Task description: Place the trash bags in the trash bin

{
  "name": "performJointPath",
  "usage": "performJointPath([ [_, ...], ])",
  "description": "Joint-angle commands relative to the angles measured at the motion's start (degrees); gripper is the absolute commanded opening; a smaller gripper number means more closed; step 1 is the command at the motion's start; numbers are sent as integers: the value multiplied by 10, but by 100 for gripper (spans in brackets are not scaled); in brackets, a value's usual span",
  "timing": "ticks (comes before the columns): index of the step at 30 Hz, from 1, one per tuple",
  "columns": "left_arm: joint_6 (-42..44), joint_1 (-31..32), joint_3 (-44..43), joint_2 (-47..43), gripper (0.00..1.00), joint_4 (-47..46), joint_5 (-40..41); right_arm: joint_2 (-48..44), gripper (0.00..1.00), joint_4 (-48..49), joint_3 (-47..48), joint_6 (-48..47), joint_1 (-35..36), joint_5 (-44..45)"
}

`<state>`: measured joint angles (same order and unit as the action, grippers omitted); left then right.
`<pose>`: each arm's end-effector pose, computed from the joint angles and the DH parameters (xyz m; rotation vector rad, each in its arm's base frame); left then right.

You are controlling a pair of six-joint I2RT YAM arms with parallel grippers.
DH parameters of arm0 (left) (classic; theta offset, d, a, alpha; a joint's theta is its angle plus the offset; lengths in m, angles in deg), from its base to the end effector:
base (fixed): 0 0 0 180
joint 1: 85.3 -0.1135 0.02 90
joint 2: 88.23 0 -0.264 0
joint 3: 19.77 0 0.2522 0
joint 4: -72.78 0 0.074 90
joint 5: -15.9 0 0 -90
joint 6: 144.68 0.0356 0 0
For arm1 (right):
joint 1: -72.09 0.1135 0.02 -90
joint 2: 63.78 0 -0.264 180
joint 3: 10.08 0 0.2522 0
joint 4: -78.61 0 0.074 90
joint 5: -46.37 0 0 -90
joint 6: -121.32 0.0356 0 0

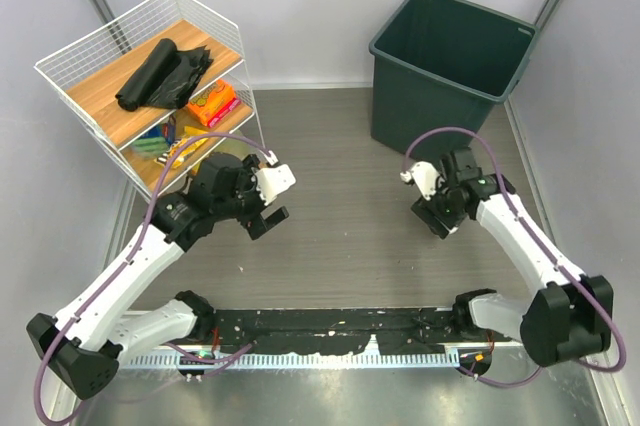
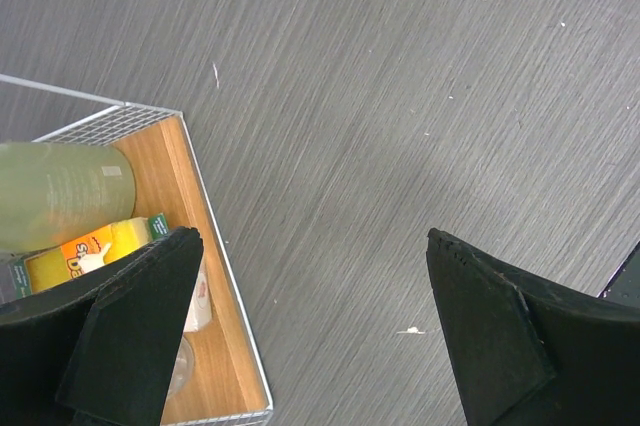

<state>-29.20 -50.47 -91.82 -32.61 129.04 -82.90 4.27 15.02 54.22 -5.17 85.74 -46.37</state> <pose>0.1583 -0.1168 0.3328 1.2099 1.9200 -0.2605 0.2087 0.0524 0.2408 -1.1747 2.4802 -0.0445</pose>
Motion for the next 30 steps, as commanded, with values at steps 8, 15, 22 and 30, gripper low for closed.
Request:
performJointPath([
  [8,-41,2,-33,7,100,-31,24,-16,41,-12,-10,-151,-308,-116],
  [15,-49,1,-48,5,100,-14,28,94,42,-26,43,-203,-449,-197],
  [22,-42,1,-39,1,100,-17,40,157,43,-16,77,-214,-503,-202],
  [30,-49,-1,-43,-2,100,-17,56,168,54,-2,83,-213,-508,-186],
])
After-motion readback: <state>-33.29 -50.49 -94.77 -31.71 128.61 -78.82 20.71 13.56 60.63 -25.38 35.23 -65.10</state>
